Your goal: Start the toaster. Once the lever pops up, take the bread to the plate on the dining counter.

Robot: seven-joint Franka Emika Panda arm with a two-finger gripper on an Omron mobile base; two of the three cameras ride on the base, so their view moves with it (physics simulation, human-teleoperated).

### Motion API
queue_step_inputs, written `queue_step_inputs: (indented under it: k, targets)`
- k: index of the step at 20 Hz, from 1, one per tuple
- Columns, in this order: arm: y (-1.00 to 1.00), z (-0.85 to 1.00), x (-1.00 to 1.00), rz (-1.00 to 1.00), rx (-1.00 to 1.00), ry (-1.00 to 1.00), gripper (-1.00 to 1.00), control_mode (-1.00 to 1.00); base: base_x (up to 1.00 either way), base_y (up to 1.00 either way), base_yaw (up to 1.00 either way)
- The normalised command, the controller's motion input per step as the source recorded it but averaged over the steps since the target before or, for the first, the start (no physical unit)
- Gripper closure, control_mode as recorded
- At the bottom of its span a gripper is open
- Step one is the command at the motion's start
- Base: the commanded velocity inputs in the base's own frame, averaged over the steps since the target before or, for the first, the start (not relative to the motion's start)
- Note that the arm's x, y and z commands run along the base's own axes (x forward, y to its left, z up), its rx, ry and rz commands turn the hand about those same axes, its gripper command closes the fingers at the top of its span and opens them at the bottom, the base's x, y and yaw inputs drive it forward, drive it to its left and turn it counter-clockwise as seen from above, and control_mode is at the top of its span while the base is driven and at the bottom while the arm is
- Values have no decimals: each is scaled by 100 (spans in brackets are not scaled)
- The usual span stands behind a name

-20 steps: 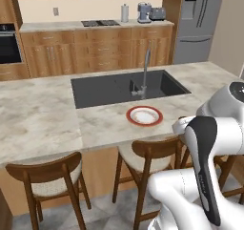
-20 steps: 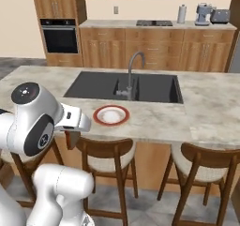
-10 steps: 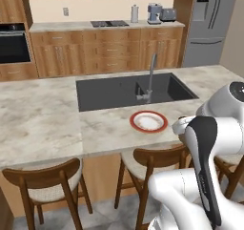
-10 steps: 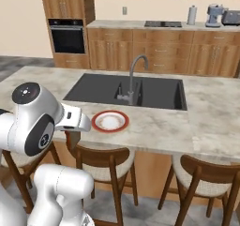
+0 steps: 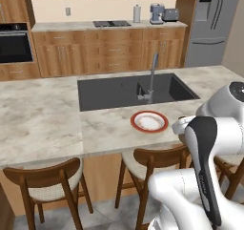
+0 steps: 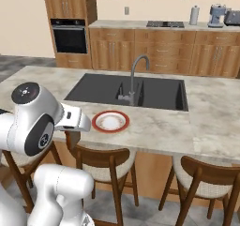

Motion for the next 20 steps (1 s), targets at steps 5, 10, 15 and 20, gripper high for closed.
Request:
queue_step_inputs:
  k: [5,10,15,20]
  targets:
    - [0,0,0,0,0,0,100,100,66,-4,0]
    - [-1,0,94,1,3,7,100,-100,0,0,0]
    - [-9,0,100,4,8,11,100,-100,0,0,0]
    - [-24,-10,77,5,4,2,100,-100,0,0,0]
